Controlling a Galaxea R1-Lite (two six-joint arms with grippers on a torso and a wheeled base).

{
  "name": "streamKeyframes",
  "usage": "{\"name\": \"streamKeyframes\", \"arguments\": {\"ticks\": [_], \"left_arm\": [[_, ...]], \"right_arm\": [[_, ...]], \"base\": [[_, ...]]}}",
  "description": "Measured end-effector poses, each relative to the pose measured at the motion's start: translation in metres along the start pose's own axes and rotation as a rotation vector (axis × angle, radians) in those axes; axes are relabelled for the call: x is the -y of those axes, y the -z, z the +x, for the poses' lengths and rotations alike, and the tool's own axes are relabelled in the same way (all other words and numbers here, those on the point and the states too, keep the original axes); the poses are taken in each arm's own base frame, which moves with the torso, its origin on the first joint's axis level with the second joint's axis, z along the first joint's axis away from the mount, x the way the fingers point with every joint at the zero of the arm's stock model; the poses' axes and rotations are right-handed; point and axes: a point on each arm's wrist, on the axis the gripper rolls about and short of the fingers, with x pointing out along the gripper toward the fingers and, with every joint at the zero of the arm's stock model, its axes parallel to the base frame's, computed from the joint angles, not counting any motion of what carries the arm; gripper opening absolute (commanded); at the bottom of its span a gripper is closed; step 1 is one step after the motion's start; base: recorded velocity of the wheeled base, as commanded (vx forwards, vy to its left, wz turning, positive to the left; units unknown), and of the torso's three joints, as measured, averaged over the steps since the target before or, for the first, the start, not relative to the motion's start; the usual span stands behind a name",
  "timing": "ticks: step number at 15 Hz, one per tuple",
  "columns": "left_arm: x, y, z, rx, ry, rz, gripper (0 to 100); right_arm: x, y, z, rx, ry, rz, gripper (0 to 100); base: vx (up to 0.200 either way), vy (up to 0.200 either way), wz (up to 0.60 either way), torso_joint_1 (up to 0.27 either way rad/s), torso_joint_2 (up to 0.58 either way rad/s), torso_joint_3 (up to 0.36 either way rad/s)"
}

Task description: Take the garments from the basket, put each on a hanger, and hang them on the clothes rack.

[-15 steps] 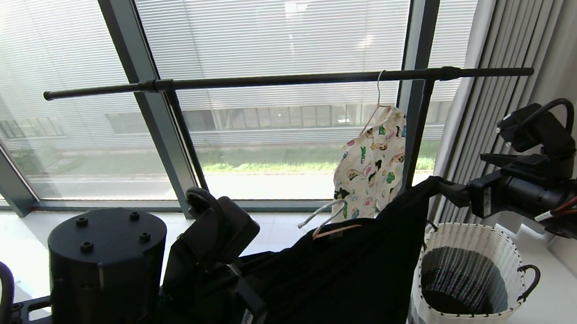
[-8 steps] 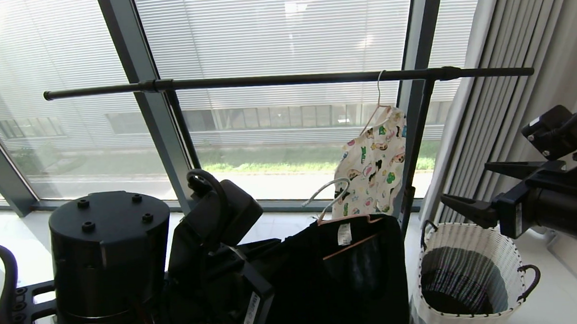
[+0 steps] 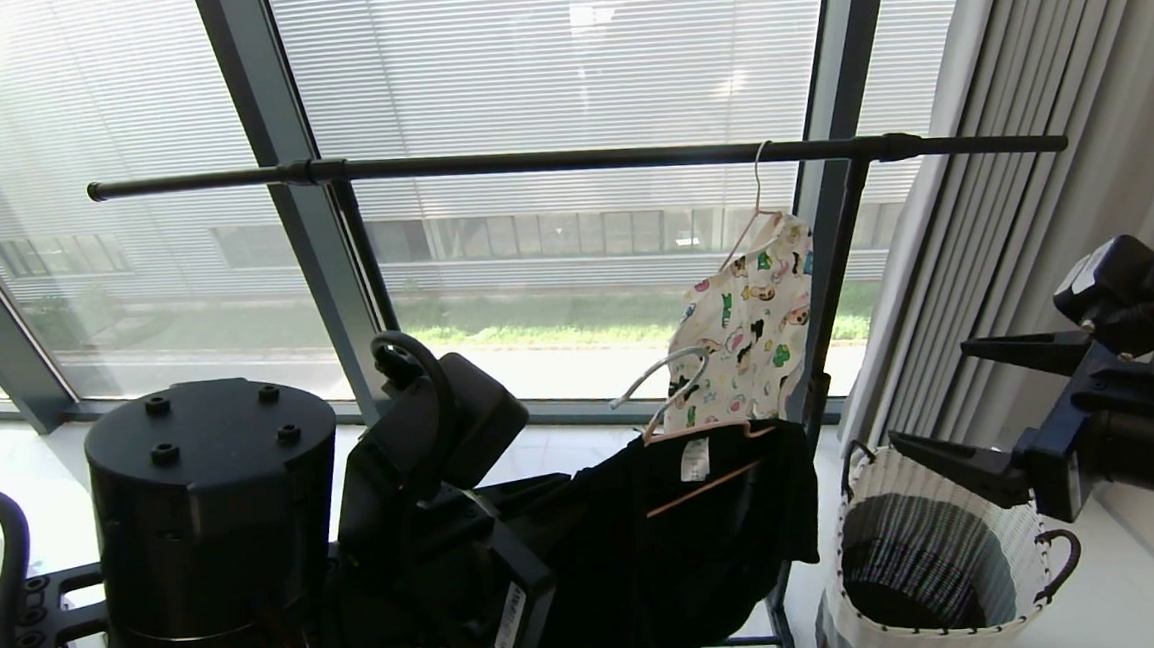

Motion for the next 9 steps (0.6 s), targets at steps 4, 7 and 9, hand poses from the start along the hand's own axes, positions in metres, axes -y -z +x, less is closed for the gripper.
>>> {"name": "streamKeyframes", "arguments": {"ticks": [4, 7, 9], "left_arm": [[0.022, -0.003, -0.004, 0.030, 0.104, 0.029, 0], [0.041, -0.002, -0.005, 0.028, 0.182, 0.062, 0], [0.047, -0.003, -0.005, 0.030, 0.202, 0.070, 0]], "right_arm": [[-0.007, -0.005, -0.013, -0.028, -0.265, -0.156, 100], [-0.022, -0.011, -0.014, -0.008, -0.407, -0.262, 100], [-0.038, -0.012, -0.013, -0.009, -0.500, -0.295, 100]], "base": [[0.000, 0.000, 0.00, 0.000, 0.00, 0.000], [0.000, 0.000, 0.00, 0.000, 0.00, 0.000], [0.000, 0.000, 0.00, 0.000, 0.00, 0.000]]}}
